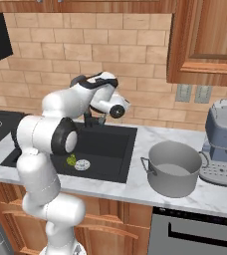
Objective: Dump the broccoli from the pot into the sink. Then turn on the water and wash the broccoli. Then turn off the water and put the broccoli back in the pot.
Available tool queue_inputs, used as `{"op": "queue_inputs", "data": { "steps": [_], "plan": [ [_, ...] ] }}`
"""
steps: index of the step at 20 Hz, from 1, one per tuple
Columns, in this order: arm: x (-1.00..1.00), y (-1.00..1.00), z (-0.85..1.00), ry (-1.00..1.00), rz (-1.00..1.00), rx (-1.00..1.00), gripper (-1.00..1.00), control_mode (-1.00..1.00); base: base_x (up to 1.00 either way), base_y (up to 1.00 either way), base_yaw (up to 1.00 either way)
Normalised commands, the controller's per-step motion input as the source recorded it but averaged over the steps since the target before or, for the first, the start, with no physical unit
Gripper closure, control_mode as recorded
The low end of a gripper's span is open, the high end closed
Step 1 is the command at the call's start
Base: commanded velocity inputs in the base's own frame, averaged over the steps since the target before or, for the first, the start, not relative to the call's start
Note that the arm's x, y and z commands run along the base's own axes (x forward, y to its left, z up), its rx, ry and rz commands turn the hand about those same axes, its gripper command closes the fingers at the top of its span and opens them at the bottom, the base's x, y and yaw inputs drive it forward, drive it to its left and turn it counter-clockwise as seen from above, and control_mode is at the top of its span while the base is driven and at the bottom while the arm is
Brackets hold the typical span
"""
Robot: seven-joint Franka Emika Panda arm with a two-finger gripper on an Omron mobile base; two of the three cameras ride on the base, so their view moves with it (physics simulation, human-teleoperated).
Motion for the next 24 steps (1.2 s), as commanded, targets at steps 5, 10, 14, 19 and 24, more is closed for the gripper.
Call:
{"op": "queue_inputs", "data": {
  "steps": [5, 10, 14, 19, 24],
  "plan": [
    [-1.00, -0.07, 0.64, 0.04, -0.16, -0.01, -1.00, -1.00, 0.00, 0.00, 0.00],
    [-1.00, -0.11, 0.66, 0.24, -0.12, 0.00, -1.00, -1.00, 0.00, 0.00, 0.00],
    [-0.95, -0.18, 0.76, 0.32, -0.10, 0.00, -1.00, -1.00, 0.00, 0.00, 0.00],
    [-0.79, -0.32, 0.98, 0.38, -0.10, 0.01, -1.00, -1.00, 0.00, 0.00, 0.00],
    [-0.66, -0.31, 1.00, 0.41, -0.11, 0.05, -1.00, -1.00, 0.00, 0.00, 0.00]
  ]
}}
